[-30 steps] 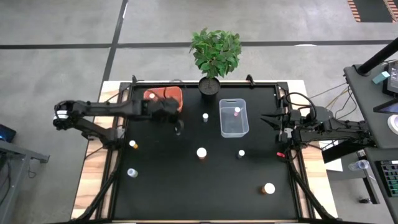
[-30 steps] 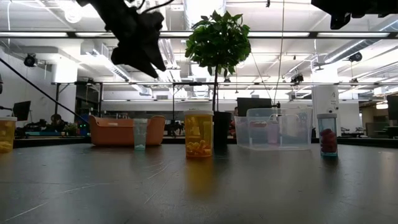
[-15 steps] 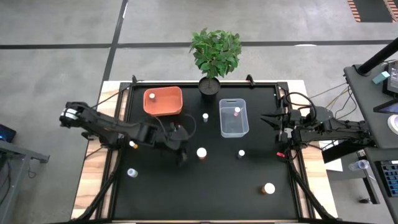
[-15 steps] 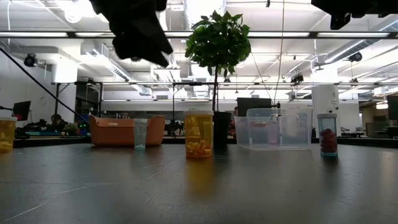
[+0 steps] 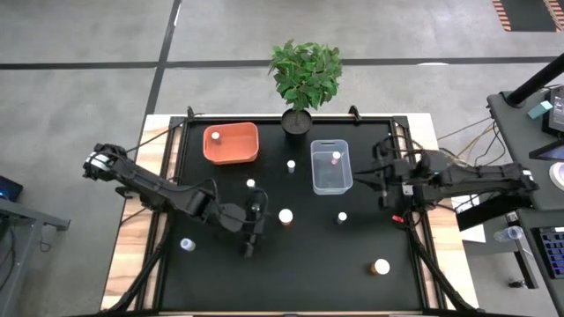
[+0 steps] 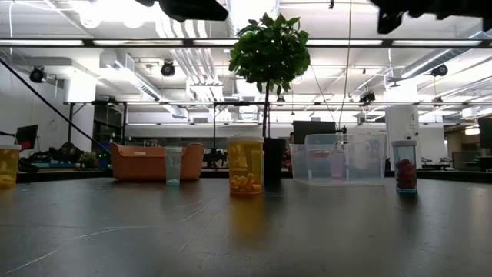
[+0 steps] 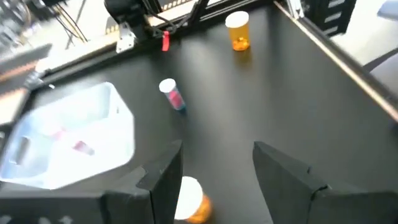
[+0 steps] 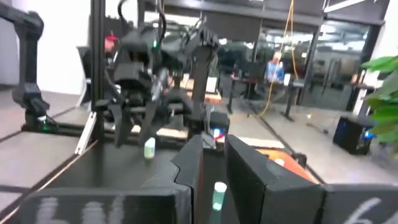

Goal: Pick and place medicine bottles into bin by pill shape (circle, oval)
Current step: Put the blue capsule pill bottle into the transparent bin

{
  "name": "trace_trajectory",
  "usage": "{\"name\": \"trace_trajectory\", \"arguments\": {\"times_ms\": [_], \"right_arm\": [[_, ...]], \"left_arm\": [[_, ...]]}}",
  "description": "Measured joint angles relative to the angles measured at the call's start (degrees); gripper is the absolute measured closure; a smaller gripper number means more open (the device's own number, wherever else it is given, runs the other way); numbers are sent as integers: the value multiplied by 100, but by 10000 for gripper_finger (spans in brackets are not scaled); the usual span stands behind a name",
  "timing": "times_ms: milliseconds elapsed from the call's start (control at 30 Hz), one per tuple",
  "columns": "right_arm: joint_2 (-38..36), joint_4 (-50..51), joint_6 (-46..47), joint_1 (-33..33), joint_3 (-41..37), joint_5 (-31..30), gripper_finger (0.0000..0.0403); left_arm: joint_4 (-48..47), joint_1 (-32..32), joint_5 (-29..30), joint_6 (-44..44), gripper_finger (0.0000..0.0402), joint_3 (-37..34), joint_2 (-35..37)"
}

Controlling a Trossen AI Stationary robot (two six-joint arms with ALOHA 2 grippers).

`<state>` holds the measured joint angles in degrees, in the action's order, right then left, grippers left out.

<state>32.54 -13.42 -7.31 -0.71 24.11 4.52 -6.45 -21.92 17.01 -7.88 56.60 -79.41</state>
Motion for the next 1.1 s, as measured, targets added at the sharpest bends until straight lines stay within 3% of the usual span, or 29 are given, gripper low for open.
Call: {"name": "trace_trajectory", "arguments": {"times_ms": [400, 667, 1100], "right_arm": [[1309, -199, 433, -4, 562, -201, 344], [2044, -200, 470, 114, 917, -201, 344], [3554, -184, 642, 133, 1734, -518, 344]], "left_arm": [[855, 76, 474, -453, 224, -1381, 1083], [1049, 82, 917, -453, 224, -1606, 1929], [1044, 82, 1386, -490, 224, -2289, 2658]]}}
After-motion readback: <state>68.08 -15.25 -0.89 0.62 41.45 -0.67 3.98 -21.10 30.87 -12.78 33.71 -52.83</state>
